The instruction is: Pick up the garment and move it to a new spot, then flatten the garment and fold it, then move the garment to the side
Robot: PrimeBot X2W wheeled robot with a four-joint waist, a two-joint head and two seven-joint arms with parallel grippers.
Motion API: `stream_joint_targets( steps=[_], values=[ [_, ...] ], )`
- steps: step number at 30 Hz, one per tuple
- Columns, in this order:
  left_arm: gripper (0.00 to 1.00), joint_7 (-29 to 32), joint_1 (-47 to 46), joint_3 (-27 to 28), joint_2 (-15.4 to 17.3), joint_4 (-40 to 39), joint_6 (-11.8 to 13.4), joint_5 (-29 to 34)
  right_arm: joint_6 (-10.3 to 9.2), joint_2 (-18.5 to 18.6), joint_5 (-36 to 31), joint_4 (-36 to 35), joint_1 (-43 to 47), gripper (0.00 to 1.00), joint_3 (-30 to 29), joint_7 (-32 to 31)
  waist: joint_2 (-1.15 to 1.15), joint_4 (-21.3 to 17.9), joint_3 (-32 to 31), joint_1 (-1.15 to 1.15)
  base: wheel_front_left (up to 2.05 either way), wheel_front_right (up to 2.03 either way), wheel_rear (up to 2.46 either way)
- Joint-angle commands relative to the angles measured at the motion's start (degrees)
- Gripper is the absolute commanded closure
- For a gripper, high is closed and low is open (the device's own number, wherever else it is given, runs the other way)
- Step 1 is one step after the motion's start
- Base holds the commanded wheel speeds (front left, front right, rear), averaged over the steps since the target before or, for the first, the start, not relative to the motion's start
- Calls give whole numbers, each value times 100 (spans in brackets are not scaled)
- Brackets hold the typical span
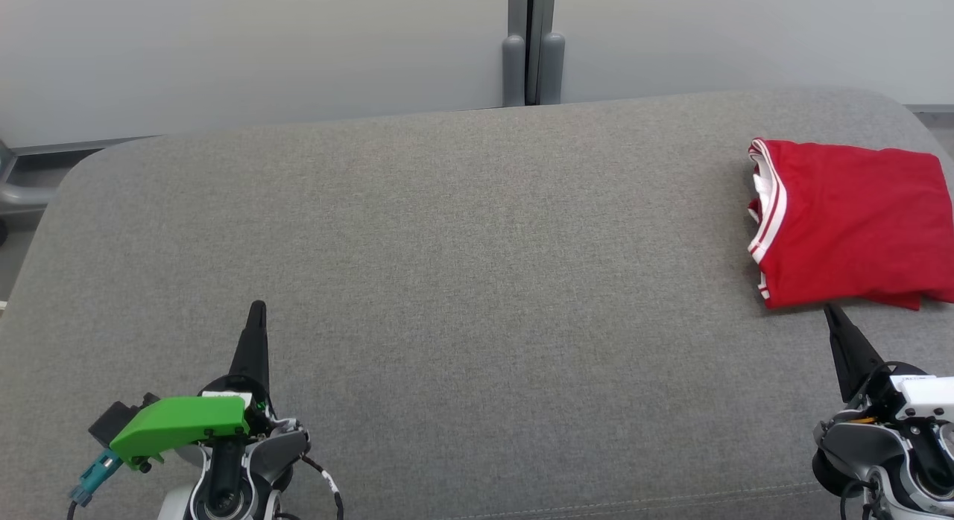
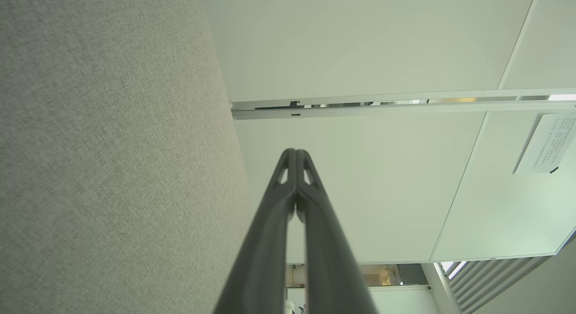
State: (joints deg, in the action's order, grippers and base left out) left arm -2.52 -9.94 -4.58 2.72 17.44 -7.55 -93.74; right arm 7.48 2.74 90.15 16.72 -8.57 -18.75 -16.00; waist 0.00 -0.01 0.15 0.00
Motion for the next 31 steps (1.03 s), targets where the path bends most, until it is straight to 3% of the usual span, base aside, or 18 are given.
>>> stream_joint_targets(
  steps=[1, 31],
  values=[
    [100, 1, -50, 6, 0, 10, -15, -38, 2, 26, 17, 14, -47, 100, -5, -10, 0, 0, 0, 0, 0, 0, 0],
    [100, 0, -49, 4, 0, 9, -15, -38, 2, 26, 17, 14, -47, 100, -5, -10, 0, 0, 0, 0, 0, 0, 0]
  ],
)
